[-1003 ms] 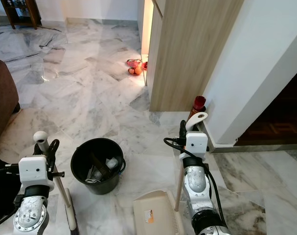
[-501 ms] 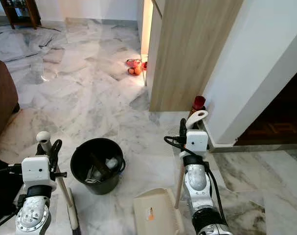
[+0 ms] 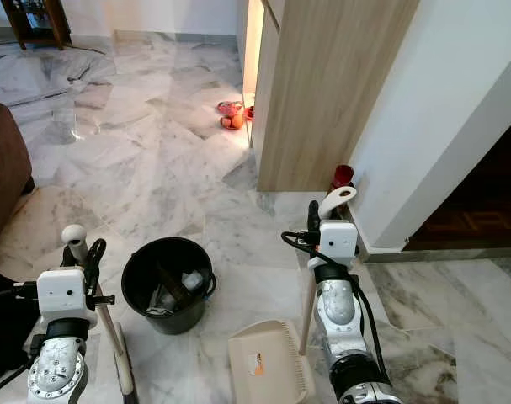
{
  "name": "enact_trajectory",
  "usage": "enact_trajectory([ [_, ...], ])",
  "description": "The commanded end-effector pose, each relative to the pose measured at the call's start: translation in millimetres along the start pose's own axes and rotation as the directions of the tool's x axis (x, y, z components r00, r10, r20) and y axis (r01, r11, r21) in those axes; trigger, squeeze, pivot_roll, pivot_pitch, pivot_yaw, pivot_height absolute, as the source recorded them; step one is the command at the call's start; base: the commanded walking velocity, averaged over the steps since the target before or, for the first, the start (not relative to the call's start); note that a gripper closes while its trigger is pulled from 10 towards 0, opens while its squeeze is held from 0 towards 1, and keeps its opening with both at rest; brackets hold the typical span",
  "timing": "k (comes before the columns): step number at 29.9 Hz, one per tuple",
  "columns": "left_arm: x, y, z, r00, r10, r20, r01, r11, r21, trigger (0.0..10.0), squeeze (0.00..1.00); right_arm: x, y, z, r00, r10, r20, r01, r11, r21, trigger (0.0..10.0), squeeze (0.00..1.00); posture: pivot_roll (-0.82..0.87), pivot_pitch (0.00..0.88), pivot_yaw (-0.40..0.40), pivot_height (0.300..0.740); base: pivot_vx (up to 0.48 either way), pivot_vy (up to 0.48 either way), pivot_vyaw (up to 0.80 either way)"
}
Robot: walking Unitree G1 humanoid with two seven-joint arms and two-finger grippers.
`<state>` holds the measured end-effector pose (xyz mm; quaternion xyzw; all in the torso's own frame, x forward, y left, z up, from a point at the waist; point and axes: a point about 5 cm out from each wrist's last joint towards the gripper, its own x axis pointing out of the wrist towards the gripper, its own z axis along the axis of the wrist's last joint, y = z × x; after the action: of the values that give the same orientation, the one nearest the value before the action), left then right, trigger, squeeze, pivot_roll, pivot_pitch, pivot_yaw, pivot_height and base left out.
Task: Sweep floor
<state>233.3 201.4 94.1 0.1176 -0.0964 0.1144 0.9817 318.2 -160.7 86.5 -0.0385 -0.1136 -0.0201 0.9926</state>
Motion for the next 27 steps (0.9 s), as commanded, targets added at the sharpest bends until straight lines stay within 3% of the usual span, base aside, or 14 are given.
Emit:
enact_trajectory([
  [1,0.1,-2.2,4.0,0.999,-0.005,0.032,0.005,1.0,0.008,10.0,0.0,3.5,-4.7,2.4,1.0,-0.02,0.004,0.02,1.0,0.006,10.0,0.0,0.09,0.087,-0.112,0.74,0.0,0.0,0.0],
  [7,0.1,-2.5,3.9,0.999,-0.006,0.031,0.006,1.0,0.009,10.0,0.0,3.0,-4.8,2.0,1.0,-0.021,0.002,0.021,1.0,0.008,10.0,0.0,0.09,0.09,-0.112,0.74,0.0,0.0,0.0],
  [27,-1.4,-5.1,3.5,1.0,-0.006,0.028,0.006,1.0,0.005,10.0,0.0,3.1,-3.7,2.3,1.0,-0.008,0.001,0.008,1.0,0.008,10.0,0.0,0.08,0.098,-0.117,0.74,-0.262,0.0,0.0],
])
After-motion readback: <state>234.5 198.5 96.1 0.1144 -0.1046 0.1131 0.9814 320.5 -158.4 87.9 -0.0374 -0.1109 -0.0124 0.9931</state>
